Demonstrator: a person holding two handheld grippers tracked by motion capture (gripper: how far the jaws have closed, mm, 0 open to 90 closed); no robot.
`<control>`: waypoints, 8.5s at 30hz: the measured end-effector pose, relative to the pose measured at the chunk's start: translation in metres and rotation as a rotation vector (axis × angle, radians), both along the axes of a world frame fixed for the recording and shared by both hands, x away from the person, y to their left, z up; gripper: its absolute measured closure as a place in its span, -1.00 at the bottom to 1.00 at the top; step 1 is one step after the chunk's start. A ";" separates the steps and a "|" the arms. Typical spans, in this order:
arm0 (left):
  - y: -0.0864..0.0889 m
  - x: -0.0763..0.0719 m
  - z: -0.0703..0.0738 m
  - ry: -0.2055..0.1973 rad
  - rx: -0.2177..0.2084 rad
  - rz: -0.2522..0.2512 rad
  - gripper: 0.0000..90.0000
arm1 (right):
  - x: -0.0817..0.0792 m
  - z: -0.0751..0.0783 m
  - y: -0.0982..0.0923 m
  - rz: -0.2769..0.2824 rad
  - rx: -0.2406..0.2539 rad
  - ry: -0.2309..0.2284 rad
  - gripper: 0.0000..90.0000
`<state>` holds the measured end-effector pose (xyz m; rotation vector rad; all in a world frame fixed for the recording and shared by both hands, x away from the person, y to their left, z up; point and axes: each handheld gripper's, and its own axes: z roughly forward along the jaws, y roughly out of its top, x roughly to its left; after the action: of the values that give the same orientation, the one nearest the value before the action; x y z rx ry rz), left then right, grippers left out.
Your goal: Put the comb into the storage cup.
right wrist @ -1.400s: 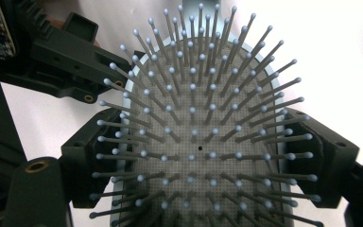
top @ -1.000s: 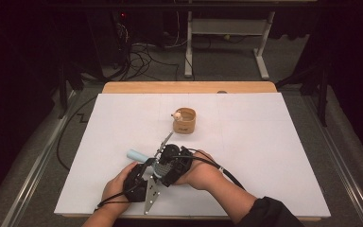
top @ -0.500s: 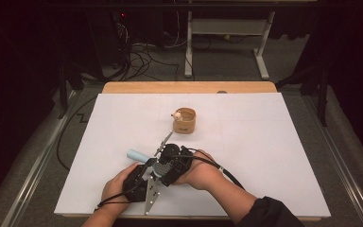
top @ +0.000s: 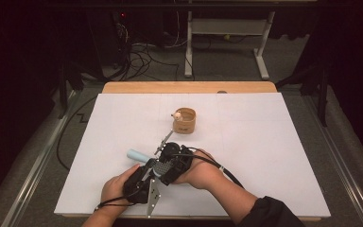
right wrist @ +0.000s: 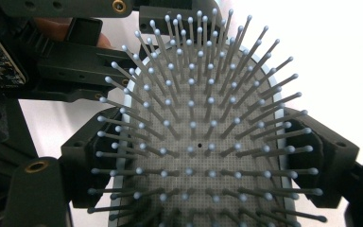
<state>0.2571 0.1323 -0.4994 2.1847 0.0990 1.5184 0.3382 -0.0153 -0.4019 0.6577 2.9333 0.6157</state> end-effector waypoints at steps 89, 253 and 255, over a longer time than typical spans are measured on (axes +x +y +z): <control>0.019 0.017 0.025 0.110 -0.264 0.086 0.71 | 0.003 -0.015 -0.121 -0.098 -0.164 -0.020 -1.00; -0.013 0.024 0.048 0.392 -0.754 -0.070 0.71 | -0.033 -0.014 -0.124 -0.252 0.812 -0.444 -1.00; -0.014 0.024 0.048 0.392 -0.754 -0.072 0.72 | -0.033 -0.011 -0.121 -0.245 0.812 -0.445 -1.00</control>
<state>0.2810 0.1184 -0.4518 1.7877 0.6059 0.7947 0.3048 -0.1359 -0.4133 0.7761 2.0844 1.6780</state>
